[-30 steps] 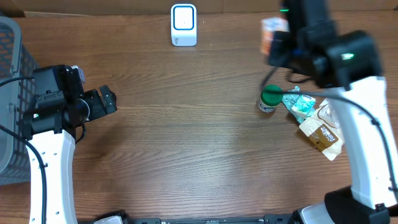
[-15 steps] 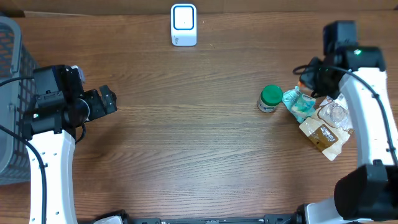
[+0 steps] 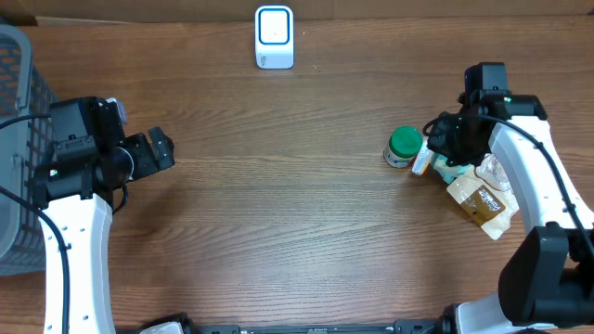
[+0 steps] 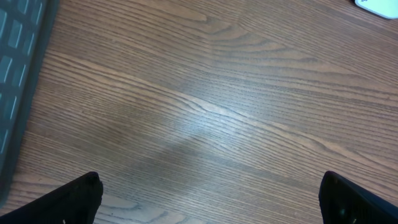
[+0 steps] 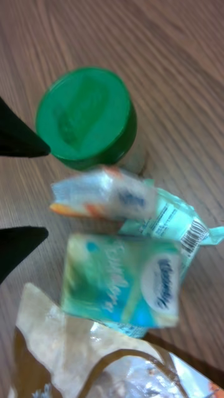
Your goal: Scan the item barcode
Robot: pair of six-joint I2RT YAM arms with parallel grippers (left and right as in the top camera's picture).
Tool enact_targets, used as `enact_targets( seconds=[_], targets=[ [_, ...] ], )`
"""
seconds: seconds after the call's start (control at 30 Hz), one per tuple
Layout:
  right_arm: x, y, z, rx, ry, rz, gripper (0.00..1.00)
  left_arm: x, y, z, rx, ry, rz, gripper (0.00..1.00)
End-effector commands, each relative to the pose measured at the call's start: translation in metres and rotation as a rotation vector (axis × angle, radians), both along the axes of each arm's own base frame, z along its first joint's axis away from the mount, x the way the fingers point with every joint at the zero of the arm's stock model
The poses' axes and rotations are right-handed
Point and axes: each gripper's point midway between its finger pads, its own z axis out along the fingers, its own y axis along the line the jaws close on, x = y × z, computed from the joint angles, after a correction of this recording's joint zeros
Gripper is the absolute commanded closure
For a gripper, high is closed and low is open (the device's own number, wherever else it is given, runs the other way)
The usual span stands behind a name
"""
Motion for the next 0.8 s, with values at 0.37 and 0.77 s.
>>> enact_targets(
  seconds=[0.37, 0.77],
  targets=[
    [-0.054, 0.052, 0.193, 0.138, -0.338, 0.255, 0.54, 0.002, 0.002, 0.013, 0.010, -0.036, 0.009, 0.00],
    [-0.140, 0.066, 0.269, 0.157, -0.626, 0.326, 0.00, 0.002, 0.002, 0.013, 0.010, -0.036, 0.009, 0.00]
  ],
)
